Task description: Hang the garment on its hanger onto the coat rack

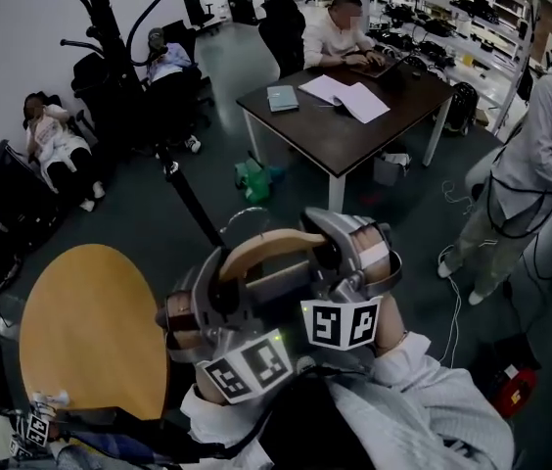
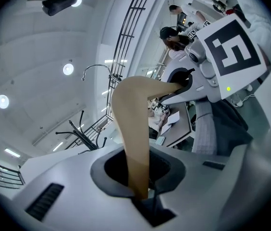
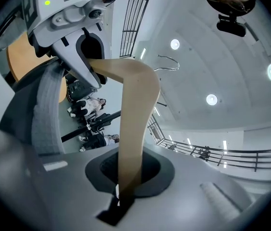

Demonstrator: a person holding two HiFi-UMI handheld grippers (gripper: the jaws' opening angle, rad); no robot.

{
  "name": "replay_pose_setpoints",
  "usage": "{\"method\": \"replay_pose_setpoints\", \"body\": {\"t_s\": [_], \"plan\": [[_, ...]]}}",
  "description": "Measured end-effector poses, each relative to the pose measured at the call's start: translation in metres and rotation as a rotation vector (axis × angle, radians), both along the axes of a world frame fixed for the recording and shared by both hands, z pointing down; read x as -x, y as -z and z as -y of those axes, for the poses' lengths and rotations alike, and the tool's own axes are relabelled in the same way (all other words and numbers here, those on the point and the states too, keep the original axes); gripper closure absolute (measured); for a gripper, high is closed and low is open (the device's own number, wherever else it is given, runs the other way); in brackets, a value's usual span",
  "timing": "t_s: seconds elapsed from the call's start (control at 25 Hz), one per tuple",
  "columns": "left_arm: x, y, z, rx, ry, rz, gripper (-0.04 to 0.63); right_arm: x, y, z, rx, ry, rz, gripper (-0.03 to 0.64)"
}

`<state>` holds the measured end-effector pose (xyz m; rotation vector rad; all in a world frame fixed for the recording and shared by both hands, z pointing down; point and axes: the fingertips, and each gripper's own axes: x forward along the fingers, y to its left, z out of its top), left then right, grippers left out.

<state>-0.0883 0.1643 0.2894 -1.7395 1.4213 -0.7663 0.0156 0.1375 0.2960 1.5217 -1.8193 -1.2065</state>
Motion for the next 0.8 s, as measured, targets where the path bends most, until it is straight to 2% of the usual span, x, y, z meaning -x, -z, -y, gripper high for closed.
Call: {"method": "replay_pose_setpoints", "body": {"t_s": [0.16,0.36,0.64,0.8], "plan": [[0.01,-0.004,0.051,0.003,0.005,0.005,0.55,0.01,-0.004,0.052,0.006,0.008,-0.001,0.606],[0.018,-0.019,0.111,0.02,0.052,0.007,0.55,0.02,-0.02,0.118,0.024,0.055,0.0,0.606],[0.017,-0.022,0.222,0.017,0.19,0.0,0.55,0.024,-0.025,0.24,0.041,0.193,0.005,0.606],[0.011,-0.01,0.291,0.009,0.303,-0.009,0.549,0.024,-0.012,0.319,0.036,0.304,0.001,0.607]]}}
